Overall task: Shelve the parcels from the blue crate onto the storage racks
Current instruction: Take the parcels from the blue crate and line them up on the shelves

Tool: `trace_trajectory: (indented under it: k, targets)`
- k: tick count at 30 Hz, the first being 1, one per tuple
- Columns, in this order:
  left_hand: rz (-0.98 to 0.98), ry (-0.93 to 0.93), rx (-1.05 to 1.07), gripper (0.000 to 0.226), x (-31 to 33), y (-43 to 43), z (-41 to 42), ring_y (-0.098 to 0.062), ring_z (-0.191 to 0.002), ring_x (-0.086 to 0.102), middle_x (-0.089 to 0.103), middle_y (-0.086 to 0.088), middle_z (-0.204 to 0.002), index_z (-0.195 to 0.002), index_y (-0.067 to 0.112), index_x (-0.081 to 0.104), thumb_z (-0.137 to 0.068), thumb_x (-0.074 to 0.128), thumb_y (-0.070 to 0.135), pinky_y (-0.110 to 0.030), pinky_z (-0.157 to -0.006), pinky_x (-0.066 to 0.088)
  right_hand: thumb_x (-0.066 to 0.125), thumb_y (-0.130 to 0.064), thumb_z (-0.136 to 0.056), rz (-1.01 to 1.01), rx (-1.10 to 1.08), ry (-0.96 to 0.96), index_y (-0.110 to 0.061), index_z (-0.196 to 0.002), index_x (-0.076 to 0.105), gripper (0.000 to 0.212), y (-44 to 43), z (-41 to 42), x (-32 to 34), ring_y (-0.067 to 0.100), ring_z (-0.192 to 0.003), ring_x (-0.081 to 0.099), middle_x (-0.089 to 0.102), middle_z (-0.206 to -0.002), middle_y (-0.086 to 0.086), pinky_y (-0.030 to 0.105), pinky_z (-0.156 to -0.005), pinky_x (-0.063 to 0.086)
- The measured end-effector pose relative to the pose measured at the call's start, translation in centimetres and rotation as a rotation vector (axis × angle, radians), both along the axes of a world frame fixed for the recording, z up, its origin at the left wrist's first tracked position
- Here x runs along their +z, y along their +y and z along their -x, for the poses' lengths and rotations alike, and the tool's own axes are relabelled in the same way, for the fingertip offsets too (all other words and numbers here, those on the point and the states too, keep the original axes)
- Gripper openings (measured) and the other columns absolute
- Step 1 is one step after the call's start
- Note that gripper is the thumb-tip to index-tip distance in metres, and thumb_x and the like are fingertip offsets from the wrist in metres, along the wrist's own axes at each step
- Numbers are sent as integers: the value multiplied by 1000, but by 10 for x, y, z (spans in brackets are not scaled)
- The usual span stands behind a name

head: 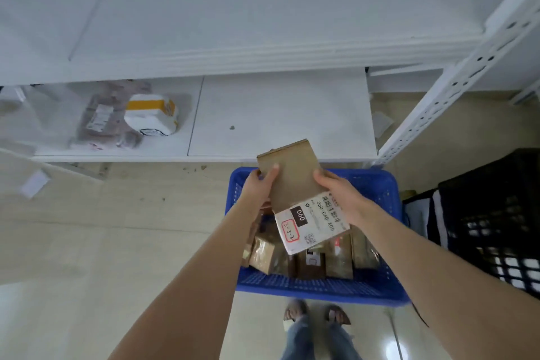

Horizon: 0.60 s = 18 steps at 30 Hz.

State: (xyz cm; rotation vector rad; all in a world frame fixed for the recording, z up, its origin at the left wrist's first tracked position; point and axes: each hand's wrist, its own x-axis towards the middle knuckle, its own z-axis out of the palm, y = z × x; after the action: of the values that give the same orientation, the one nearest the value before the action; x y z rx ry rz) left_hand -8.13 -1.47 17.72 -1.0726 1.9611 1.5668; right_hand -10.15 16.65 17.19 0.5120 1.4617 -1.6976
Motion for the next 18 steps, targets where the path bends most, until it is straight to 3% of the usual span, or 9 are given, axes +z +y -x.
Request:
trace_trajectory:
  k: [3,7,11,13,16,18]
  targets:
    - [-10,89,129,68,46,-10,-2,-28,-105,61,56,-8,-127,-140,21,35,-85,63,48,-44,-82,56,52,-42,-95,-7,92,53,-18,-116,59,32,-2,3,47,21,-71,71,72,-80,4,30,-61,55]
    - [42,209,220,56,100,-13,-16,-26,-99,62,56,-7,-124,-135,19,39,-88,62,39,-39,-68,58,55,-52,-89,-185,155,161,-23,-105,60,33,-4,-2,98,20,-73,67,70,-77,2,32,-67,52]
    - [108,276,389,49,145,-20,-29,-28,-105,57,52,-5,-118,-125,16,37,-89,60,41,-50,-80,57,65,-60,-78,-222,86,106,-18,-116,56,57,8,-11,135,27,-97,62,66,-106,8,41,-85,50]
    - [85,319,497,40,165,-21,-33,-28,-102,57,51,-4,-109,-114,15,36,-90,59,38,-52,-81,56,70,-56,-76,-121,72,26,-18,-115,57,56,11,-17,153,30,-96,64,65,-109,14,43,-84,52]
    - [6,383,605,47,198,-15,-39,-25,-100,56,50,-5,-115,-126,11,34,-91,58,32,-45,-78,57,68,-31,-86,52,42,20,-14,-110,59,31,4,-24,184,29,-88,67,70,-96,14,44,-77,56]
    - [-46,417,658,48,214,-16,-43,-24,-100,56,51,-6,-118,-129,10,35,-91,60,27,-41,-74,56,65,-20,-89,86,27,95,-11,-118,59,30,0,-23,201,28,-90,67,70,-96,11,43,-71,57]
